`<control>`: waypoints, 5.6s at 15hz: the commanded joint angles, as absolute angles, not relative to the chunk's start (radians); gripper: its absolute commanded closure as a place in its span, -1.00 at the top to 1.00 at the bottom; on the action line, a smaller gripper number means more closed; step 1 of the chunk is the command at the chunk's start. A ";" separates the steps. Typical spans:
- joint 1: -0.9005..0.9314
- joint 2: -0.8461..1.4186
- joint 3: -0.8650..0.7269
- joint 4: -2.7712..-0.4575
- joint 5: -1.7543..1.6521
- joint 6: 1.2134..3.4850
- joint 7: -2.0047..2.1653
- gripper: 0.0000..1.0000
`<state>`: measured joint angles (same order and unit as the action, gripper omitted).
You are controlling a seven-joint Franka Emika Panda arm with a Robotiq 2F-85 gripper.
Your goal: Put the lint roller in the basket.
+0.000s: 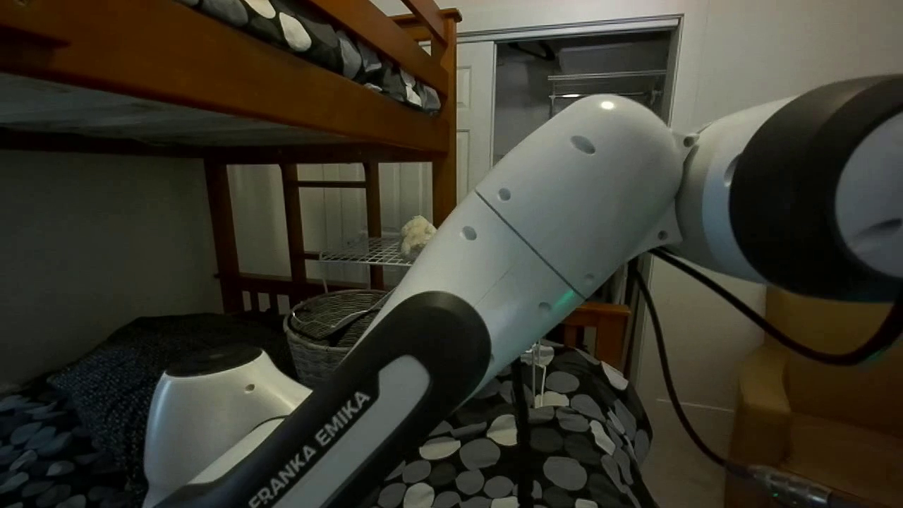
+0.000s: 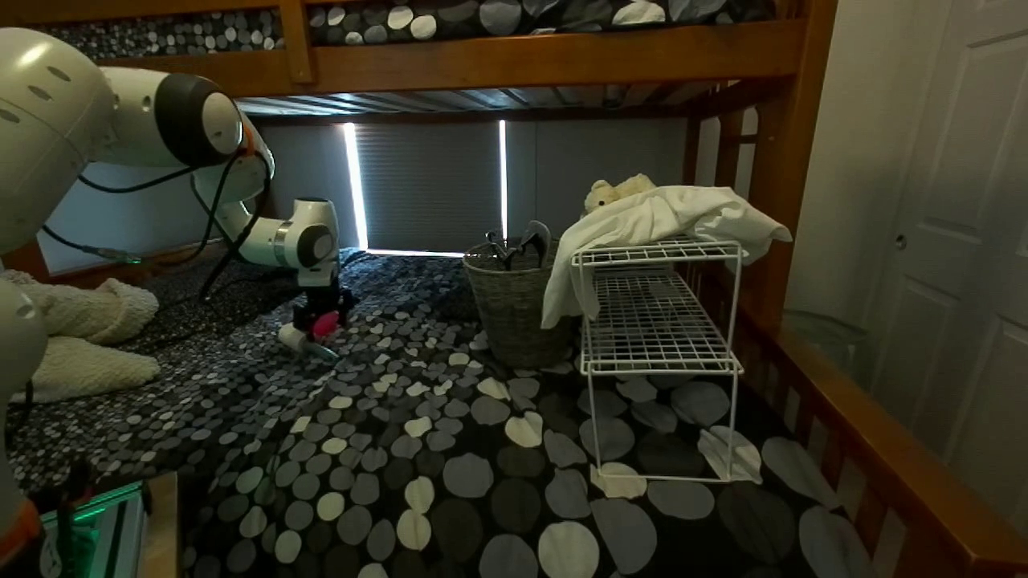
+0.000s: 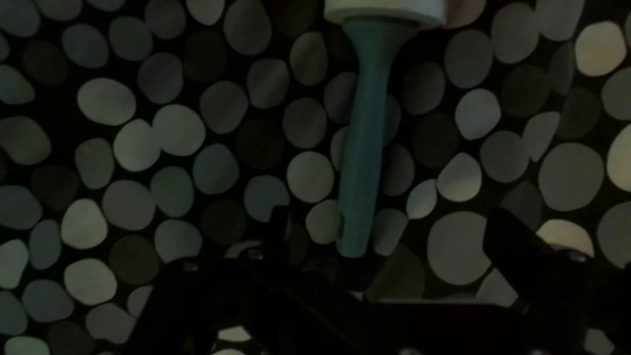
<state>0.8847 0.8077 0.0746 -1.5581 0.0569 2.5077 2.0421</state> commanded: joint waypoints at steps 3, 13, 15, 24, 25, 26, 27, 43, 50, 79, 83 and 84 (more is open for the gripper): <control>0.900 0.954 0.100 -1.365 0.057 2.502 2.036 1.00; 0.914 1.146 0.126 -1.099 0.077 2.404 2.016 0.68; 0.915 1.170 0.125 -1.061 0.078 2.360 2.024 0.18; 0.919 1.219 0.125 -0.947 0.063 2.233 2.040 -0.96; 0.918 1.203 0.121 -0.951 0.060 2.237 2.041 -0.98; 0.915 1.188 0.120 -0.956 0.060 2.243 2.040 -0.90; 0.907 1.165 0.124 -0.968 0.065 2.266 2.035 -0.90; 0.925 0.754 -0.017 -1.474 0.042 2.527 2.287 -0.90; 1.133 0.556 -0.286 -1.792 -0.113 2.522 2.701 -0.90; 0.461 0.236 0.105 -1.778 -1.383 2.219 2.048 -0.90; 0.450 0.329 0.139 -1.690 -1.647 2.070 2.179 -0.90; 0.454 0.354 0.147 -1.669 -1.704 2.019 2.207 -0.90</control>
<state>0.4635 0.2801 0.1070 -1.7391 -1.5581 2.1366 2.1225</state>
